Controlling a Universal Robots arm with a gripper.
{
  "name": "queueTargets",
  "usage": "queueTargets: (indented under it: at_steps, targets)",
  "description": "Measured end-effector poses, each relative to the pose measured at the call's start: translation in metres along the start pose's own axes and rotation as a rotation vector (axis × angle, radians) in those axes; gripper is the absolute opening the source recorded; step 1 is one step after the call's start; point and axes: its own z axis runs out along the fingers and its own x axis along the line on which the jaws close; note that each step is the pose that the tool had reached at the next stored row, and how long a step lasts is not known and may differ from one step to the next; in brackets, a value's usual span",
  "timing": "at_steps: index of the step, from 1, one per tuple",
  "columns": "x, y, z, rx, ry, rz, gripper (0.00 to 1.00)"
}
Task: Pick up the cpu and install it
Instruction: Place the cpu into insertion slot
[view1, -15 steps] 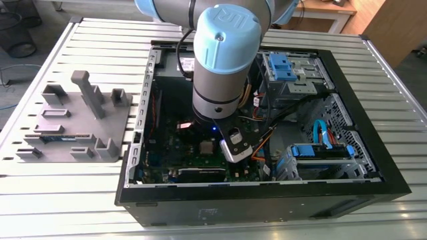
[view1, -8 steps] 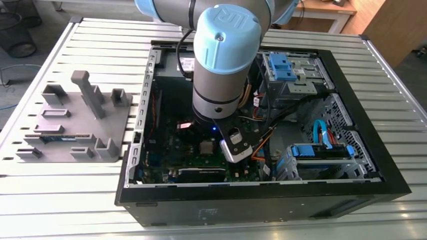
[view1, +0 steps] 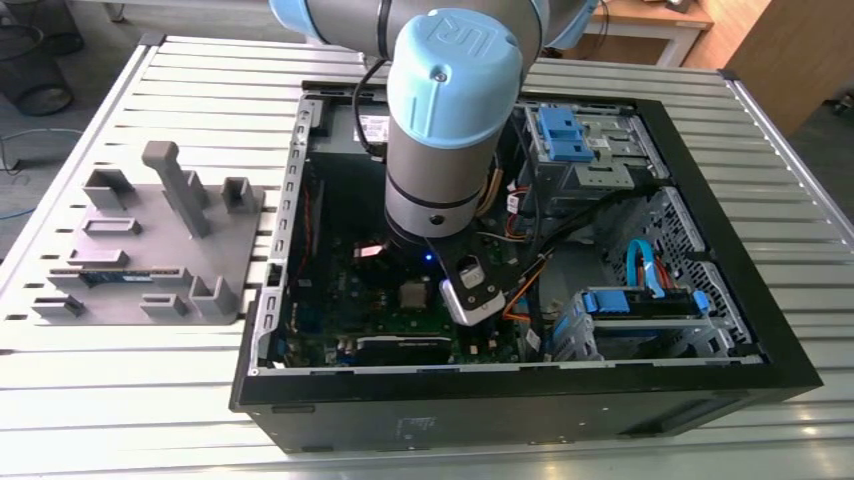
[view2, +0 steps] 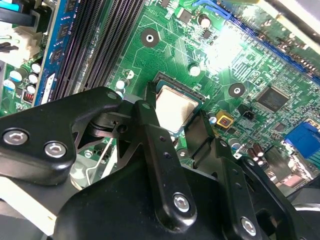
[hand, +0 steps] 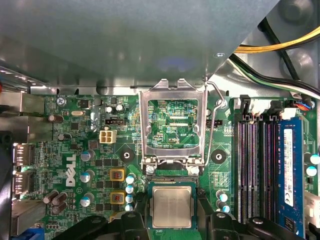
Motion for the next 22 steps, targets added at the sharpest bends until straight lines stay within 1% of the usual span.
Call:
queueTargets:
  at_steps: [3,4,9,15,22]
  targets:
    - [0.0001,0.0000,0.0001,-0.0002,0.0001,0.000,0.48]
    - [0.0001,0.0000,0.0001,-0.0001,0.0000,0.000,0.54]
    - [0.0000,0.0000,-0.0002,0.0001,0.0000,0.000,0.54]
    - [0.0001,0.0001,-0.0021,0.0001,0.0000,0.000,0.54]
    - [0.0001,0.0001,-0.0024,0.0001,0.0001,0.000,0.54]
